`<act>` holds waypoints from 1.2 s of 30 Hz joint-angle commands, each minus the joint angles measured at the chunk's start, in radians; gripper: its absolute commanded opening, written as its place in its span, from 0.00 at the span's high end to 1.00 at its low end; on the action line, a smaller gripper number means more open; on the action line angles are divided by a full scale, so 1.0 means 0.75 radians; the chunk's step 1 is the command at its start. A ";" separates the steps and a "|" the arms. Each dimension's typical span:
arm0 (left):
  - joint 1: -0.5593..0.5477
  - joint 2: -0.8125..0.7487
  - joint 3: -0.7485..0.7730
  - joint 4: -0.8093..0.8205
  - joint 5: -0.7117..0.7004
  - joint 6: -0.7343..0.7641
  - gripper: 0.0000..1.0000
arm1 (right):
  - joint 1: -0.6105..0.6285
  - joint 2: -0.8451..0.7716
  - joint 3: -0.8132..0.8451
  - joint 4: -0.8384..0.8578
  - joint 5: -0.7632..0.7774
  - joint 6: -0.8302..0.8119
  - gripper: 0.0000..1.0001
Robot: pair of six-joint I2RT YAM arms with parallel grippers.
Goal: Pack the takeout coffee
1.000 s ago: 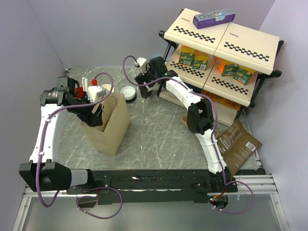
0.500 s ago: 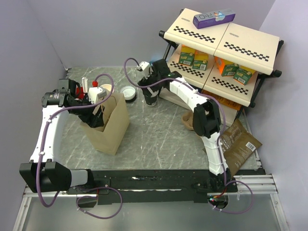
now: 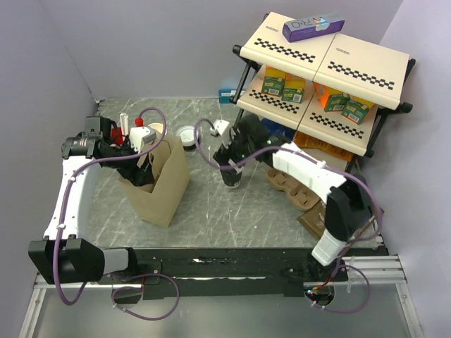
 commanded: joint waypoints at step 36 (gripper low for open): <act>0.003 -0.079 0.019 0.052 0.157 -0.069 0.18 | 0.000 -0.184 0.076 -0.769 -0.322 -0.897 0.01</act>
